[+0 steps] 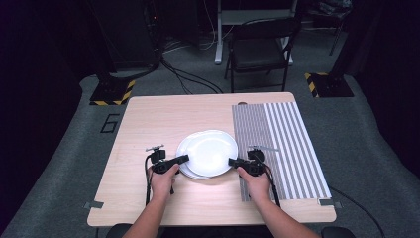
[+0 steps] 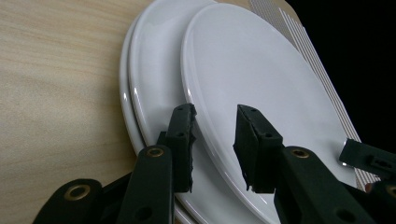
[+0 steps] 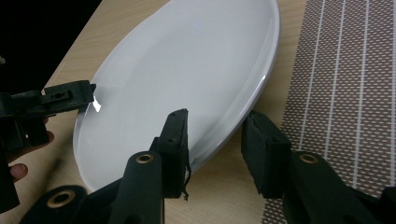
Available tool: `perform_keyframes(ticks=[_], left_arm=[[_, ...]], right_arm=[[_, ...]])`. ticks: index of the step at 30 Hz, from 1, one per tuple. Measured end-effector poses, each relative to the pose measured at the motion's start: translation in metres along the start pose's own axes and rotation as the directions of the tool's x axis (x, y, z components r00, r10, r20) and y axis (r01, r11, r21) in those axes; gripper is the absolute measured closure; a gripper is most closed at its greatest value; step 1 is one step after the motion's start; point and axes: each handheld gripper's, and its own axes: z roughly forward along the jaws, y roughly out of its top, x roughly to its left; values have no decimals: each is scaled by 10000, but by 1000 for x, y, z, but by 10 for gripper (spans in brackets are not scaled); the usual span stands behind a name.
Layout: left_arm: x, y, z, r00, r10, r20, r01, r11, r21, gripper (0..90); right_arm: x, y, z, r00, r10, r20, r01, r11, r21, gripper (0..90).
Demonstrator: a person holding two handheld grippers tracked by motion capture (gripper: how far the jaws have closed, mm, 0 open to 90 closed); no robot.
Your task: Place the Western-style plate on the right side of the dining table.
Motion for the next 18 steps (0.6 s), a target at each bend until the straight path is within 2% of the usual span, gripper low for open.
perform_keyframes(ticks=[3, 5, 12, 18], left_arm=[[-1, 0, 0, 10000, -84, -14, 84, 10000, 5, 674], [-1, 0, 0, 10000, 37, -68, -37, 10000, -12, 675], [-3, -2, 5, 9999, 7, 138, -8, 10000, 88, 673], [-10, -5, 10, 9996, 232, 145, -235, 9995, 212, 673]], right_arm=[[0, -1, 1, 10000, -30, 54, 30, 10000, 25, 647], [0, 0, 1, 10000, 47, 64, -47, 10000, 4, 654], [-6, 3, -1, 9997, 250, 10, -249, 9994, -230, 681], [-12, 6, -7, 9995, 314, 85, -311, 9990, -324, 690]])
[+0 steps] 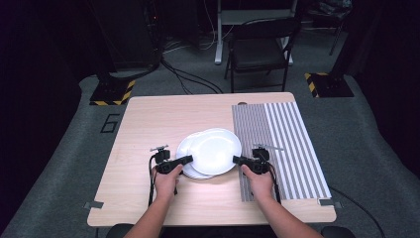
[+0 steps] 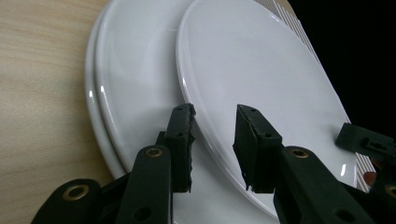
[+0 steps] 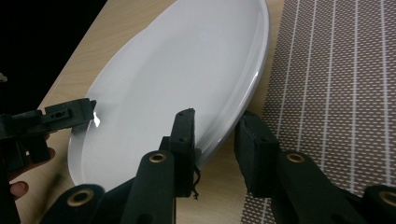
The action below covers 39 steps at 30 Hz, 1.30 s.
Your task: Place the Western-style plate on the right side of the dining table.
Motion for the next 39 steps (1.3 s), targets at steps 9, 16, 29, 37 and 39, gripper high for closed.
perform_keyframes(ticks=[9, 16, 29, 37, 39], left_arm=[[-5, 1, 4, 9995, -11, 322, 12, 10000, -27, 693], [-22, -4, 19, 9959, 725, 543, -749, 9962, 434, 717], [-17, -1, 14, 9980, 518, 357, -531, 9979, 374, 708], [-16, 1, 8, 9987, 445, 258, -450, 9989, 154, 702], [-16, 1, 6, 9986, 471, 236, -473, 9988, 115, 701]], right_arm=[[-5, 2, -4, 9994, 241, -256, -243, 9997, -95, 722], [2, -1, 1, 9980, 274, -570, -280, 9995, -108, 736], [-8, 3, -1, 9973, 675, -273, -689, 9962, -540, 773], [-13, 7, -9, 9970, 766, -123, -774, 9933, -855, 787], [-14, 7, -11, 9969, 785, -89, -789, 9930, -883, 787]])
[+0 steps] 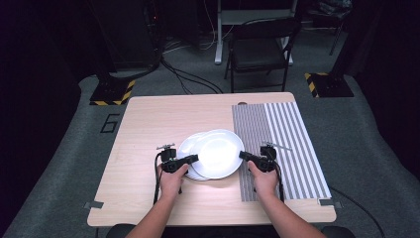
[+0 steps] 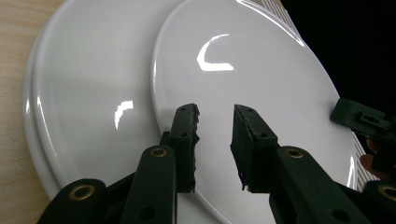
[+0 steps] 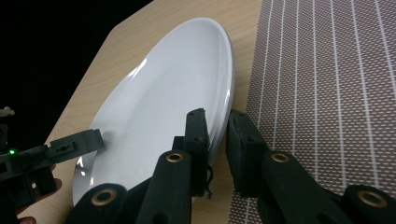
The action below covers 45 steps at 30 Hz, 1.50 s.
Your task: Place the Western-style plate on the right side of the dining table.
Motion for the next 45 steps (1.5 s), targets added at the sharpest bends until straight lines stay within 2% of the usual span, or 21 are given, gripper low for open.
perform_keyframes(ticks=[5, 7, 11, 14, 21, 24, 27, 33, 34, 36, 42, 45], left_arm=[[-1, 0, -5, 9992, 147, -383, -156, 9996, -214, 679], [0, 0, -5, 9984, 110, -563, -115, 9999, -97, 657], [4, -3, 0, 9986, -430, -307, 431, 9991, 15, 650], [5, -5, 2, 9988, -419, -268, 421, 9991, 90, 660], [7, -8, 6, 9967, -797, 166, 798, 9968, -37, 675], [6, -9, 7, 9968, -759, 242, 761, 9971, -91, 691], [4, -10, 8, 9976, -675, 161, 677, 9976, -123, 703], [2, -10, 8, 9971, -755, 113, 759, 9964, -383, 712], [2, -10, 8, 9970, -760, 112, 765, 9961, -446, 715], [1, -10, 8, 9972, -740, 105, 744, 9962, -455, 719], [-1, -8, 4, 9981, -615, 54, 617, 9961, -627, 721], [-2, -7, 3, 9983, -578, 43, 579, 9960, -681, 719]], right_arm=[[-3, 0, -1, 9999, 90, 123, -90, 10000, -32, 772], [-5, -1, -1, 9997, 201, 135, -200, 9998, -38, 771], [-5, -1, -1, 9998, 170, 129, -169, 9998, -62, 771], [-7, -1, -1, 9996, 242, 178, -242, 9997, 45, 772], [-14, -7, -1, 9980, 629, -70, -629, 9980, 46, 773], [-15, -9, -1, 9948, 989, -261, -988, 9951, 29, 776], [-14, -10, -1, 9952, 939, -287, -939, 9956, 0, 776], [-14, -13, -2, 9955, 903, -291, -903, 9959, 3, 773], [-13, -14, -2, 9941, 1052, -280, -1052, 9945, 19, 772], [-14, -14, -2, 9947, 1001, -254, -1001, 9950, 22, 772], [-12, -15, -3, 9906, 1316, -367, -1312, 9913, 126, 770], [-9, -14, -5, 9926, 1143, -405, -1143, 9934, 11, 771]])
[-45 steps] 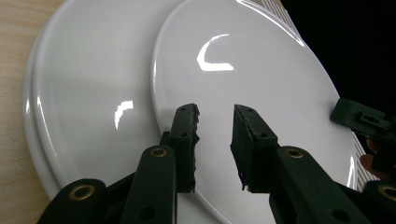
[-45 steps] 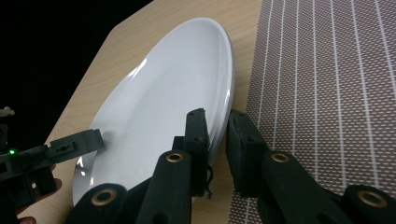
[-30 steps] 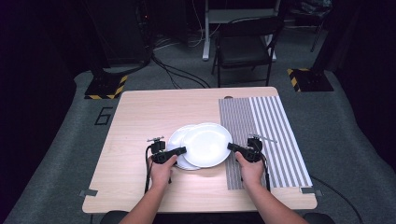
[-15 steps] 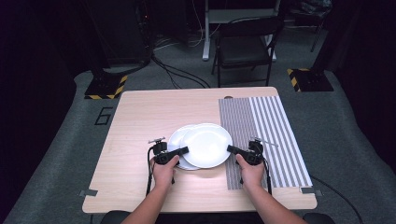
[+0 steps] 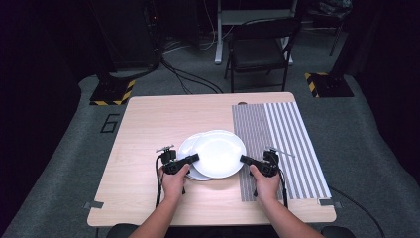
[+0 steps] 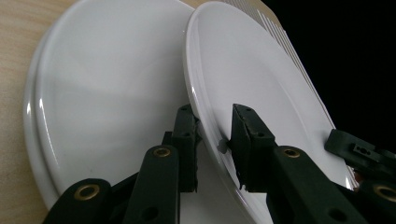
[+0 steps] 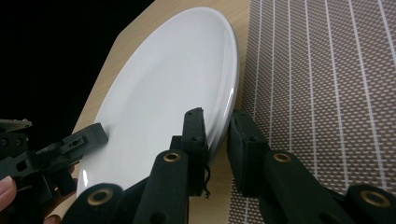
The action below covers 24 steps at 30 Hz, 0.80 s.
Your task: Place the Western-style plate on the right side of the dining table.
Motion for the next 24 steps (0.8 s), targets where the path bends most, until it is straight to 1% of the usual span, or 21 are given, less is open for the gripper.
perform_keyframes(ticks=[1, 2, 4, 6, 9, 11, 15, 17, 19, 24], left_arm=[[0, 0, 0, 10000, -18, -1, 18, 10000, -21, 717], [0, 1, -1, 10000, -12, -4, 12, 10000, -55, 716], [-1, 1, -2, 10000, 47, -40, -47, 9999, -117, 713], [-3, 2, -3, 9999, 146, -84, -147, 9998, -156, 711], [-6, 3, -5, 9996, 262, -136, -266, 9994, -237, 707], [-8, 3, -5, 9997, 218, -138, -222, 9994, -280, 707], [-11, 3, -6, 9996, 267, -89, -269, 9992, -287, 703], [-13, 3, -5, 9998, 187, -31, -188, 9993, -309, 703], [-15, 4, -4, 9997, 248, -49, -249, 9990, -362, 703], [-19, 5, -1, 9997, 230, -52, -233, 9987, -464, 703]], right_arm=[[1, 0, 0, 9999, -149, -38, 149, 9999, -62, 772], [3, 1, -1, 10000, -78, -15, 78, 9999, -72, 772], [4, 2, -1, 9996, -297, -10, 297, 9995, -124, 771], [6, 3, -2, 9996, -264, -62, 263, 9995, -154, 771], [7, 4, -2, 9991, -416, -69, 415, 9990, -191, 768], [8, 5, -3, 9994, -339, -110, 337, 9992, -192, 768], [10, 8, -7, 9988, -485, -108, 482, 9985, -279, 768], [10, 10, -9, 9980, -616, -122, 612, 9978, -269, 768], [11, 12, -11, 9974, -713, -107, 709, 9971, -275, 767], [9, 17, -13, 9961, -879, -104, 875, 9955, -354, 764]])
